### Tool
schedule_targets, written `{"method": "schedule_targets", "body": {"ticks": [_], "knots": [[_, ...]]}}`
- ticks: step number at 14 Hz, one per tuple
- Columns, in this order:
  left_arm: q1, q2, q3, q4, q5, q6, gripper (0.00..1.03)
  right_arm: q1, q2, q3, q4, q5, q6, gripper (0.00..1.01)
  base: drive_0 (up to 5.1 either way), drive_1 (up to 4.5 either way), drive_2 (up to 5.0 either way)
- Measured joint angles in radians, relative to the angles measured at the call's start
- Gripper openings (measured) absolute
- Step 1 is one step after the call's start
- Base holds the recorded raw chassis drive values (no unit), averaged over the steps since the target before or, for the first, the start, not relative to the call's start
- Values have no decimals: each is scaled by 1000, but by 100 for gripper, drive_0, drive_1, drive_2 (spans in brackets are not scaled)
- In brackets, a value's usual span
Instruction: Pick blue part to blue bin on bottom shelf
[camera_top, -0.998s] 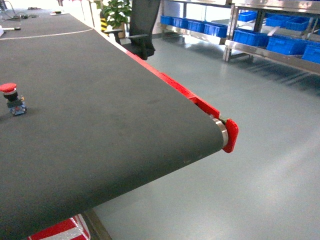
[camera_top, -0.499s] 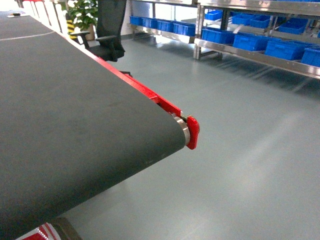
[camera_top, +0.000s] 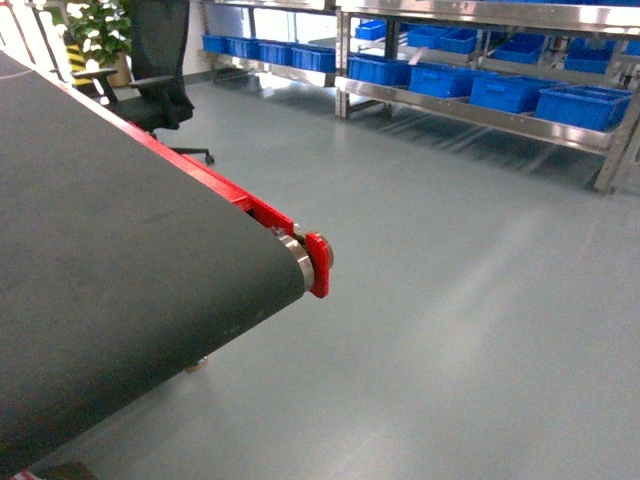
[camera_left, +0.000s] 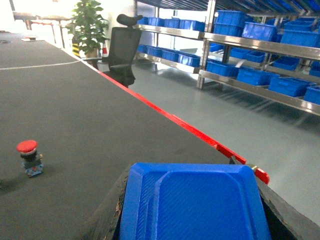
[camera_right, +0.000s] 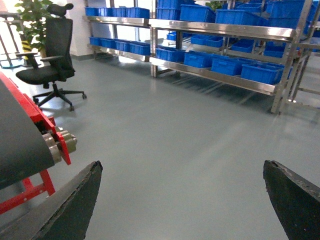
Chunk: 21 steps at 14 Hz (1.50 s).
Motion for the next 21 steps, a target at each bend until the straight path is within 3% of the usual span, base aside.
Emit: {"method": "schedule_targets", "body": {"ticks": [21], "knots": [[0, 0, 0, 0, 0, 0, 44, 0, 0, 0, 0, 0, 0, 98, -154, -154, -154]]}}
